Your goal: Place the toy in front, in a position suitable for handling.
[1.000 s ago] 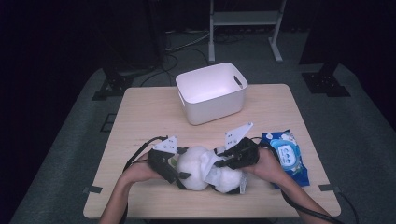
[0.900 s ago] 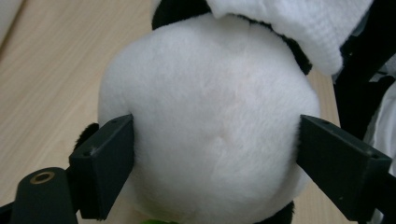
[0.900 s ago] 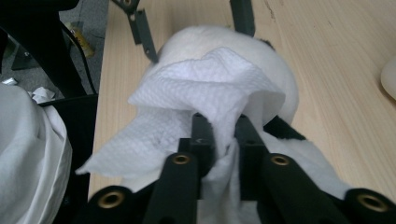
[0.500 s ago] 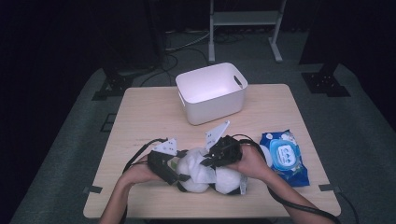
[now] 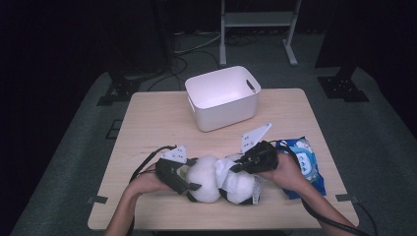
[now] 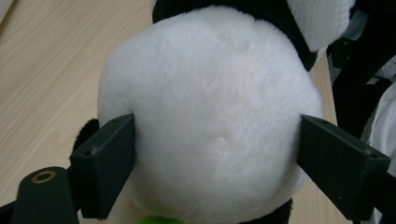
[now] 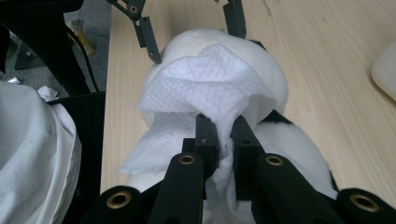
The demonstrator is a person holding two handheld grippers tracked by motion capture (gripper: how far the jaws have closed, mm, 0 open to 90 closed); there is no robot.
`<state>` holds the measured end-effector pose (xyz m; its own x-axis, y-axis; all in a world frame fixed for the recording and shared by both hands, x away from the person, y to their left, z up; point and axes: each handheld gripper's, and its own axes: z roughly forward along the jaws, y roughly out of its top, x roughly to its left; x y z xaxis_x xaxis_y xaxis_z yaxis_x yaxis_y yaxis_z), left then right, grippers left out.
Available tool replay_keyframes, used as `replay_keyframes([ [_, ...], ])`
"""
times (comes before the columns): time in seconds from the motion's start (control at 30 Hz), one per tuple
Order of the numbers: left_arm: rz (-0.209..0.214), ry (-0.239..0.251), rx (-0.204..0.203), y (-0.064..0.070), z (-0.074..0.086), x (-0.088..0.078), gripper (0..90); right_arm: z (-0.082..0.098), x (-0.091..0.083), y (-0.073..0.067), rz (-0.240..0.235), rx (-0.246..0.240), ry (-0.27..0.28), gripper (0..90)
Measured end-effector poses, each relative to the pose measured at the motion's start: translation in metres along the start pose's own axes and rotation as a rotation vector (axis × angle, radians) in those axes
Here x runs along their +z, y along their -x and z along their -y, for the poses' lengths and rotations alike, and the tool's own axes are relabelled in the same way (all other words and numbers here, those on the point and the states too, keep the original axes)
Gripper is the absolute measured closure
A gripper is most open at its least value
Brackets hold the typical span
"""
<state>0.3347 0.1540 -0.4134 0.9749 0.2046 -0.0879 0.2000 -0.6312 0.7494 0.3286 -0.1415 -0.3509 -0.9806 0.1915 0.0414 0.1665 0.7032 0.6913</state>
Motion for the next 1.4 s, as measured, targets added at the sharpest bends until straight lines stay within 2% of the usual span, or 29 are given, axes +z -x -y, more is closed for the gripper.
replay_keyframes([
  [0.37,-0.004,-0.005,-0.003,0.001,-0.001,0.0,13.3,0.025,-0.028,0.003,0.043,0.051,0.023,83.9],
  [0.63,-0.004,-0.011,-0.001,0.001,-0.001,0.0,13.3,0.034,-0.035,0.013,0.062,0.096,0.018,83.8],
  [0.93,-0.006,-0.019,0.0,0.001,-0.001,0.0,13.3,0.024,-0.026,0.025,0.058,0.106,0.018,83.8],
  [1.4,-0.01,-0.025,0.007,0.002,-0.002,0.001,13.3,-0.009,0.01,0.03,0.008,0.056,-0.009,83.7],
])
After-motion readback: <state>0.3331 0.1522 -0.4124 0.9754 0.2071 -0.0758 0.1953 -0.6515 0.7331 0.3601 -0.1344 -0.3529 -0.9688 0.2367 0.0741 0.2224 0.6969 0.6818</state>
